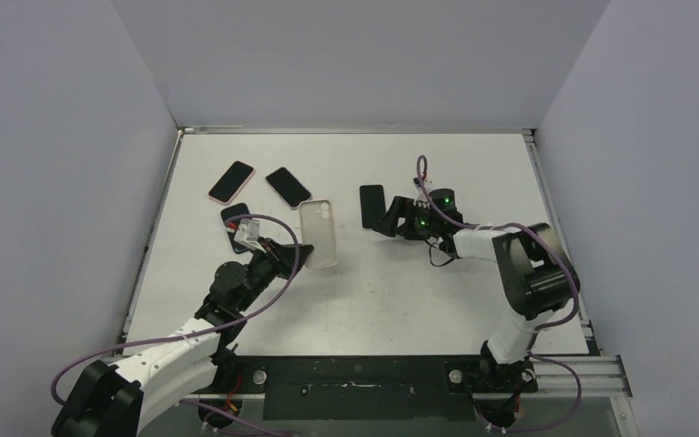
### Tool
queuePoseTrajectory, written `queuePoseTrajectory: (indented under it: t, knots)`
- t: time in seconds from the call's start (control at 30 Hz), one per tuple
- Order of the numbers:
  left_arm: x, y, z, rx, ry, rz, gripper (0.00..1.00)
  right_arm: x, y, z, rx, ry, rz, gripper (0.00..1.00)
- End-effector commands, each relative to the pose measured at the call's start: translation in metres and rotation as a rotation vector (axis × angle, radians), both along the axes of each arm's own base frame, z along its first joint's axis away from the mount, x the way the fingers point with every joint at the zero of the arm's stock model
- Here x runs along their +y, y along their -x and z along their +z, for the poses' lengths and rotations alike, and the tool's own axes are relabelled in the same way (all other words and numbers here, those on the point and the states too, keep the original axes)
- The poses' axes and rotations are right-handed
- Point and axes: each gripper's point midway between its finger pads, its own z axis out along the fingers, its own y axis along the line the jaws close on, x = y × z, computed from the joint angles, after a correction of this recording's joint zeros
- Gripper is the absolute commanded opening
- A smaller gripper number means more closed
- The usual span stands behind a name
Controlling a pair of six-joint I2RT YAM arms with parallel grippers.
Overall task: Take the phone out of the phone case
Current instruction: Place the phone at the center of the board.
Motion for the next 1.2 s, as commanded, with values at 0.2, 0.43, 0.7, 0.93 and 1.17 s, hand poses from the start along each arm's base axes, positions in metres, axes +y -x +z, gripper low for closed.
queuePoseTrajectory:
  t: [0.2, 0.43, 0.7, 0.93, 1.17]
  knots:
    - [-0.018, 0.002, 0.011, 0.014, 0.066, -0.081, 0.00, 0.027, 0.049, 0.085, -0.247, -0.029, 0.017, 0.85]
    - [-0.028, 0.005, -0.005, 0.056, 0.048, -0.116, 0.00, 0.055, 0.089, 0.107, -0.333, -0.001, 0.002, 0.85]
    - [-0.043, 0.010, -0.013, 0.074, 0.015, -0.138, 0.00, 0.080, 0.115, 0.103, -0.353, 0.101, -0.003, 0.79]
    - [-0.047, 0.014, -0.014, 0.074, 0.002, -0.128, 0.00, 0.083, 0.122, 0.095, -0.350, 0.127, -0.007, 0.55]
    - [-0.053, 0.017, -0.013, 0.069, 0.009, -0.146, 0.00, 0.089, 0.124, 0.090, -0.340, 0.119, 0.015, 0.25]
